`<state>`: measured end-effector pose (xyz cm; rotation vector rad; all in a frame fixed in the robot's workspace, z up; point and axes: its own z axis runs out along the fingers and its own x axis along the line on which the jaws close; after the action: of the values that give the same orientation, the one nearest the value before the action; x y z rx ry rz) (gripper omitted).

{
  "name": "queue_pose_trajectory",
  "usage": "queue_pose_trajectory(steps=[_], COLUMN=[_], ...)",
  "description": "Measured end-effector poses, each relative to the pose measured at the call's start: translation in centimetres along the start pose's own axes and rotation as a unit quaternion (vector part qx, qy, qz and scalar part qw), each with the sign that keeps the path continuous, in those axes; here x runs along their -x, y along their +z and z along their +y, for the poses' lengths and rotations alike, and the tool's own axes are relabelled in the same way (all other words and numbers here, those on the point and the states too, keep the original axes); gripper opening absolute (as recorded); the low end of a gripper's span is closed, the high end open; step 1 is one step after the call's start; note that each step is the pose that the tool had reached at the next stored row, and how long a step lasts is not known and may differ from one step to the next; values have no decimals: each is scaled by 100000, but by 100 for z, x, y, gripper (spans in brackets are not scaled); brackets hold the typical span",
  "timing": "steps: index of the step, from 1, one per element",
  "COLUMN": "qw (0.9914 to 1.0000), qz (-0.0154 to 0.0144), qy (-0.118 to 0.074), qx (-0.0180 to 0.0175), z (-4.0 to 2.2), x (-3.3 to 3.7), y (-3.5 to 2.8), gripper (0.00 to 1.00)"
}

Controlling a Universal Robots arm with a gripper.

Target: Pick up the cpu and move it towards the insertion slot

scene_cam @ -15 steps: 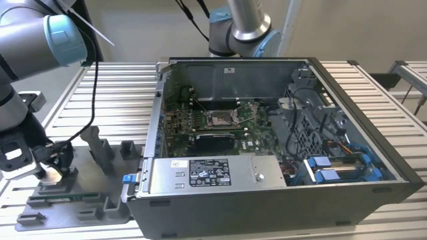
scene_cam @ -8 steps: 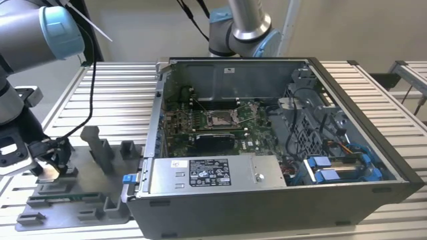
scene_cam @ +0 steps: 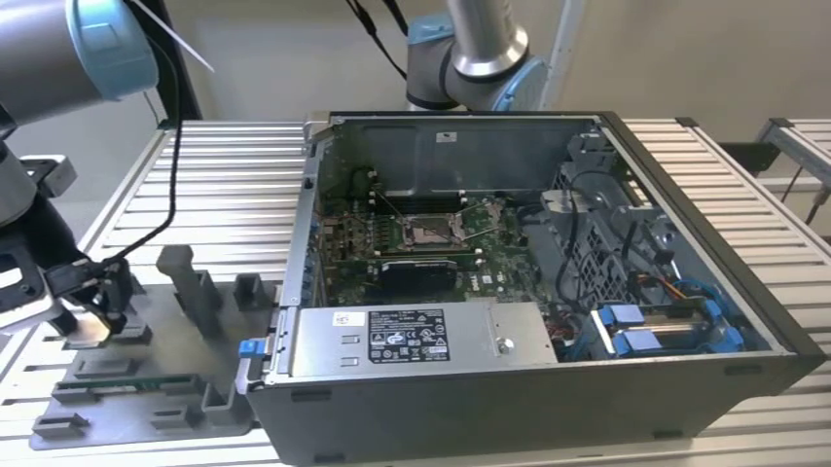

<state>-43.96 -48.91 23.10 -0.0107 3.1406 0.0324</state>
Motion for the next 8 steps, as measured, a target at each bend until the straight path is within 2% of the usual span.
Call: queue_pose_trajectory(steps=[8], qw=[100000], qz=[1], qy=[-3], qx=[0], z=[3], x=[0], y=[-144], gripper=[0])
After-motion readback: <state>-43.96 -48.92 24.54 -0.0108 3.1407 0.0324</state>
